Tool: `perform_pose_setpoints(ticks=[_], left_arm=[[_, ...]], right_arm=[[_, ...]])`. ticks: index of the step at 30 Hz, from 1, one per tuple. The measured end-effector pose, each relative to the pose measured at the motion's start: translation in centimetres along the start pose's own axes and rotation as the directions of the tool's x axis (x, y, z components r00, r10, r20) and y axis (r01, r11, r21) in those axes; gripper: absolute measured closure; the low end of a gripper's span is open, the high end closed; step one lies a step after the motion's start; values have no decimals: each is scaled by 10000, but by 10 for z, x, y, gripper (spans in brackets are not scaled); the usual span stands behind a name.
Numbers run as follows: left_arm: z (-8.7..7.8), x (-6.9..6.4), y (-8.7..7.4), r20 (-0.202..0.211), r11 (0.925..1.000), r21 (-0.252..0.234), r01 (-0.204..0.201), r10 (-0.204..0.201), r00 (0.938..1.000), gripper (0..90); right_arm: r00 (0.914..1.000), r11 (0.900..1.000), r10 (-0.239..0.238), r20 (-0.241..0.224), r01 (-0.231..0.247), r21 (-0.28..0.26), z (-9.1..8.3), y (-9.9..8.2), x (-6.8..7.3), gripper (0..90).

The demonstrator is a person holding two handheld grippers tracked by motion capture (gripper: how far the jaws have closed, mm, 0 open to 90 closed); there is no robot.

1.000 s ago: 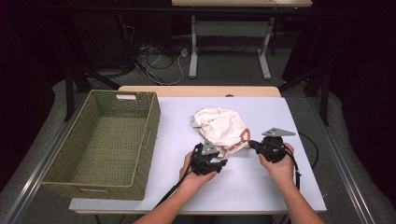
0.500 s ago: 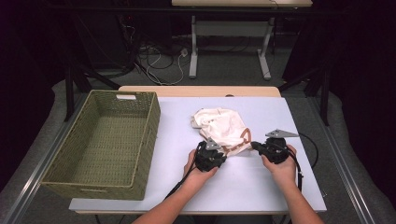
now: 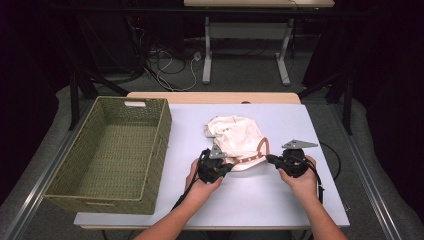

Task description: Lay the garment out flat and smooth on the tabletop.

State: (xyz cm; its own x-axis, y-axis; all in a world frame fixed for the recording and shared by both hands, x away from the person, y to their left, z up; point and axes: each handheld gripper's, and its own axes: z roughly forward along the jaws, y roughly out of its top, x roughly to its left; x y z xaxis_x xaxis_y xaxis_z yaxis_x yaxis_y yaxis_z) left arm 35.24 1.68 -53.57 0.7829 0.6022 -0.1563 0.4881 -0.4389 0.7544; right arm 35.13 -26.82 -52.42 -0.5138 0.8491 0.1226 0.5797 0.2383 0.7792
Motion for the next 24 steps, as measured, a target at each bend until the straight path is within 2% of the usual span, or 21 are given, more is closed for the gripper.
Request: perform_pose_setpoints(ticks=[2,4,8,10,15,17,20,24], left_arm=[[-9,1,0,21,9998,43,-190,190,9998,897],[-16,0,-3,211,9999,133,-107,104,9997,896],[-29,-2,-8,253,9992,228,-326,320,9992,897],[-36,-3,-12,277,9994,212,-269,263,9993,897],[-51,-7,-19,271,9993,132,-358,354,9990,897],[-56,-9,-23,308,9994,141,-302,297,9991,897],[-63,-15,-29,353,9995,101,-295,291,9990,897],[-73,-21,-37,331,9986,159,-500,495,9982,897]], right_arm=[[9997,9997,-198,-172,200,110,0,0,4,895],[9986,9984,-450,-268,459,336,0,-1,9,895],[9952,9952,-833,-522,858,478,-5,-4,20,896],[9925,9930,-1040,-649,1073,501,-9,-6,25,895],[9867,9880,-1285,-999,1361,736,-16,-16,38,895],[9868,9898,-1115,-1174,1208,751,-20,-20,44,895],[9837,9874,-1253,-1287,1363,802,-25,-25,50,896],[9796,9865,-1339,-1501,1462,739,-34,-28,60,895]])
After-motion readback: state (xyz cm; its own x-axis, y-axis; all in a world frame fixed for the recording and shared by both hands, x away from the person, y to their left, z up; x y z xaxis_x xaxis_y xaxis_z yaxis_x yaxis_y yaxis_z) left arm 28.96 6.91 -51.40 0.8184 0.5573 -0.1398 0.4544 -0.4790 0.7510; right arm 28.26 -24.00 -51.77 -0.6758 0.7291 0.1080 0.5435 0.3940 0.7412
